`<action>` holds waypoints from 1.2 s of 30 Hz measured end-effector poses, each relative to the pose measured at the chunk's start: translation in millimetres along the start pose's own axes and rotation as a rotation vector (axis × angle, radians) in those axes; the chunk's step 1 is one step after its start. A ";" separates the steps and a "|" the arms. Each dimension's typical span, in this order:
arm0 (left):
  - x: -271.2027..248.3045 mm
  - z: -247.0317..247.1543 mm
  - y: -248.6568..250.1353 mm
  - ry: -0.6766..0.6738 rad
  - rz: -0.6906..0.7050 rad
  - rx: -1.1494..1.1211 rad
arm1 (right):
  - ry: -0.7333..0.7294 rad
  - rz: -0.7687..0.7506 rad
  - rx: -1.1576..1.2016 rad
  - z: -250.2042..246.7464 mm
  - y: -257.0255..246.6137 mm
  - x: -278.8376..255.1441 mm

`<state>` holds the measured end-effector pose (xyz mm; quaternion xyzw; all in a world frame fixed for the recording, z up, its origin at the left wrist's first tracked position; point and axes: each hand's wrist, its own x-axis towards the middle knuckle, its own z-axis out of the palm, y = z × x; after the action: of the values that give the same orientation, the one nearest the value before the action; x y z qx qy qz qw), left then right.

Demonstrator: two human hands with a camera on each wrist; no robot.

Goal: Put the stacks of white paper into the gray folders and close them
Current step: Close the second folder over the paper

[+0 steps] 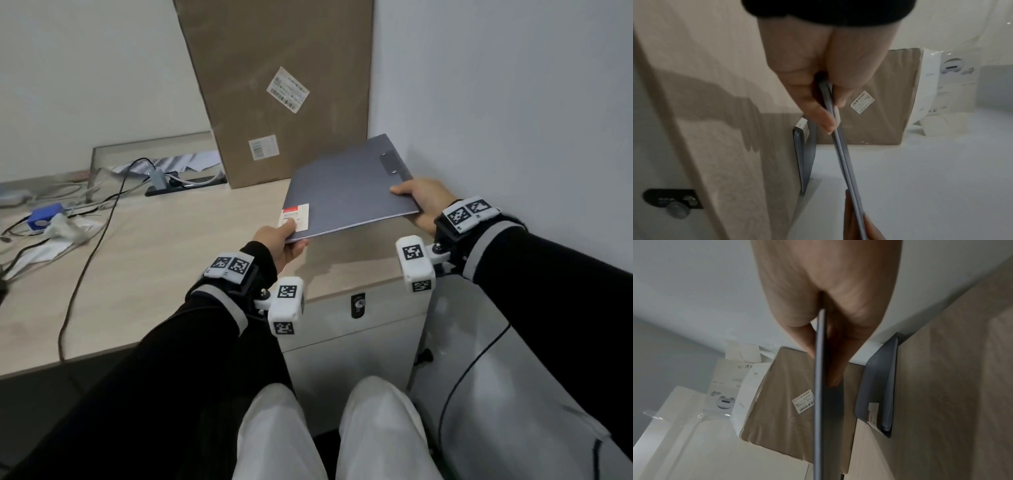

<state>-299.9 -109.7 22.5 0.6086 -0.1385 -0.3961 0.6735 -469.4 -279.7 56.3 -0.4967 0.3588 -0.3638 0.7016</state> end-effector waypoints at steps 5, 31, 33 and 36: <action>45.6 28.9 -0.7 0.074 0.016 -0.148 | 0.131 -0.019 -0.278 -4.9 2.1 42.5; 171.2 77.3 14.4 -0.272 0.206 1.484 | -0.257 0.061 -1.516 31.1 44.9 154.3; 178.1 76.7 14.8 -0.266 0.218 1.483 | -0.269 0.075 -1.547 34.1 46.9 159.8; 187.1 74.6 10.1 -0.248 0.244 1.464 | -0.265 0.078 -1.553 37.2 50.2 167.6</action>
<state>-224.9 -294.5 -7.0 0.8320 -0.5079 -0.1911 0.1154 -349.5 -396.6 -6.3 -0.8708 0.4408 0.0781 0.2033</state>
